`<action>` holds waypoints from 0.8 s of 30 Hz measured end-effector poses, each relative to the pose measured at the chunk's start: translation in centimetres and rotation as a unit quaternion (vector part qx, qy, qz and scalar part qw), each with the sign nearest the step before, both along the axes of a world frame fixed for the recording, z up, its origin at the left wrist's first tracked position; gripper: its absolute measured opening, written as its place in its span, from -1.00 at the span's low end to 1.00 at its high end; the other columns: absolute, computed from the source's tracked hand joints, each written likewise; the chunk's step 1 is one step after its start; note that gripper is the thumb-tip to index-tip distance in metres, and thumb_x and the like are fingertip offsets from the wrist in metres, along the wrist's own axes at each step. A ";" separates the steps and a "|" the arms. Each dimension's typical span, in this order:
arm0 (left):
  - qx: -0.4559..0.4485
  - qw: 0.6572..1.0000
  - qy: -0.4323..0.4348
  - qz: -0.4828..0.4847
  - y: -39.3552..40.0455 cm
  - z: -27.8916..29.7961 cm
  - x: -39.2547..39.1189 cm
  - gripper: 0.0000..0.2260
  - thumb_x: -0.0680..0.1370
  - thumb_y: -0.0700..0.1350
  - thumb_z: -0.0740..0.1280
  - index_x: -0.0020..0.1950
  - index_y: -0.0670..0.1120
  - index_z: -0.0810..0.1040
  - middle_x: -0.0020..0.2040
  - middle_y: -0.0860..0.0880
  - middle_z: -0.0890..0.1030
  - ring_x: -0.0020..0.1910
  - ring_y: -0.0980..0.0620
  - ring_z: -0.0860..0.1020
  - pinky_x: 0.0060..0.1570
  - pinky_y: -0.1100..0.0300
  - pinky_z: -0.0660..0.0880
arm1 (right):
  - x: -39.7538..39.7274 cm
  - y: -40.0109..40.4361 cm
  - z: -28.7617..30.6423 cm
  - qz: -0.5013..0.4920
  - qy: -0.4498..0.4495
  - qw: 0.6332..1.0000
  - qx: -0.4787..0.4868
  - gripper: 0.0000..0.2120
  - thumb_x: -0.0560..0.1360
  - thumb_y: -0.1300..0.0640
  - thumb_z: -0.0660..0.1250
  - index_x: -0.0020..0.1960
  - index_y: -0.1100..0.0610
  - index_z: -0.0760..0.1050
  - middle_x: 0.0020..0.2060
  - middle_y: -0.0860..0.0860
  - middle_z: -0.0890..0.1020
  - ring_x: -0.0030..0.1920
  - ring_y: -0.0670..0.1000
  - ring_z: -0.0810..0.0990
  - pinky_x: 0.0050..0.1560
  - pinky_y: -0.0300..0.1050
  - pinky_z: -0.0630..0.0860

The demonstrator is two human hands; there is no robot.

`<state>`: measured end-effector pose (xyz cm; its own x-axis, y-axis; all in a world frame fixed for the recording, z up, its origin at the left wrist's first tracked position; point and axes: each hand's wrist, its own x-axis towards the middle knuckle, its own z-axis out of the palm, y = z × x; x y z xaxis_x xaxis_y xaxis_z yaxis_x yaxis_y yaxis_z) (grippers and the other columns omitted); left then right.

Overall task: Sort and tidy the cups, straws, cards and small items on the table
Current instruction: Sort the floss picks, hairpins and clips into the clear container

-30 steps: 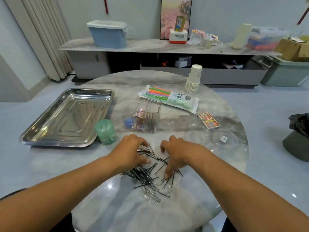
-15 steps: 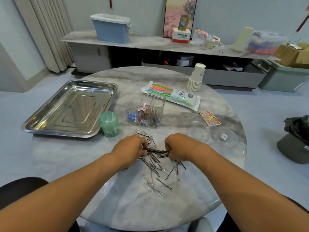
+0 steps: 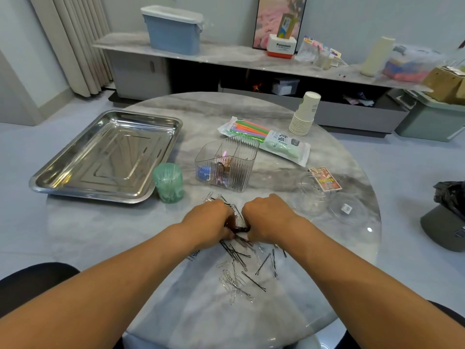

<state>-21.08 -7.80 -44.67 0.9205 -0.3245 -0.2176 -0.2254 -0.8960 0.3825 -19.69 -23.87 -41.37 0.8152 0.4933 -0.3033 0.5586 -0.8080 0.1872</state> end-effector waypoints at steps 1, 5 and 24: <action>0.002 1.000 -0.008 -0.003 -0.1 -0.1 0.0 -0.83 0.49 0.03 0.50 0.03 0.03 0.66 -0.01 0.01 0.54 -0.05 -0.04 0.56 -0.09 0.07 0.55 | 0.0 0.1 0.0 0.008 -0.002 1.000 -0.005 -0.71 0.44 0.13 0.36 -0.31 0.04 0.26 -0.37 -0.03 0.38 -0.40 -0.01 0.34 -0.21 -0.09 0.27; 0.019 0.999 -0.040 -0.012 0.1 0.2 0.2 -0.89 0.54 0.03 0.44 -0.04 0.03 0.59 0.00 0.02 0.50 -0.02 -0.04 0.52 -0.07 0.05 0.49 | 0.4 -0.1 -0.2 -0.020 0.041 0.998 0.033 -0.84 0.42 0.14 0.38 -0.26 0.10 0.41 -0.31 0.04 0.48 -0.36 0.04 0.45 -0.42 -0.12 0.28; -0.528 0.780 0.197 0.270 0.2 3.1 0.6 -0.58 0.69 -0.03 0.25 0.52 -0.13 0.35 0.28 -0.09 0.59 0.24 -0.02 0.58 0.33 0.06 0.50 | 2.1 -4.0 3.2 -0.306 0.271 0.793 0.451 -0.89 0.42 0.34 0.52 -0.08 0.31 0.64 -0.27 0.20 0.73 -0.27 0.04 0.74 -0.28 -0.20 0.64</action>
